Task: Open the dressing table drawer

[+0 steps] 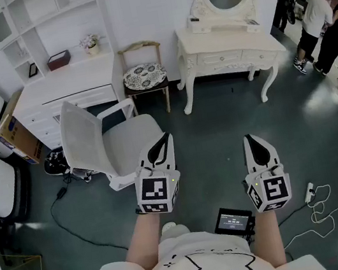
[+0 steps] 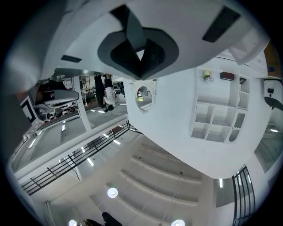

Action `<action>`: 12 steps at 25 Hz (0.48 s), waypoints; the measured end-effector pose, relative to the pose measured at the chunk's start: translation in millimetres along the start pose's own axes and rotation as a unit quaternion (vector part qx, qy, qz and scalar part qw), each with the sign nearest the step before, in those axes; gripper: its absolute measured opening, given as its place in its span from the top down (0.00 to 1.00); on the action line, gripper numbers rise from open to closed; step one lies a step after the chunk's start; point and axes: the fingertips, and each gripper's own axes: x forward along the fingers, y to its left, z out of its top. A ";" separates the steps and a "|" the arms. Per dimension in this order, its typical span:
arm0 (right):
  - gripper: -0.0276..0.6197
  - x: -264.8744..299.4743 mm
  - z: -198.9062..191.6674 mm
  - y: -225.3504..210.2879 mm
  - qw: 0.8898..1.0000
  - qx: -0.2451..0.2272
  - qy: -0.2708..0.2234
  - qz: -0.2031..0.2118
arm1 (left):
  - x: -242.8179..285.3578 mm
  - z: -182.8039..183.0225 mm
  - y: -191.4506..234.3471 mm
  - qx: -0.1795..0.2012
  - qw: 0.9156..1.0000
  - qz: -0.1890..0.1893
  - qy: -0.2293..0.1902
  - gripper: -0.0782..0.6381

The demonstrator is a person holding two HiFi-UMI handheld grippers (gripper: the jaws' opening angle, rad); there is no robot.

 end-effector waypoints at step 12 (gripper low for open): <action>0.94 17.8 -14.2 -32.1 1.000 0.006 -0.006 0.004 | 38.8 -2.5 -16.4 0.007 1.000 -0.007 -0.001 0.85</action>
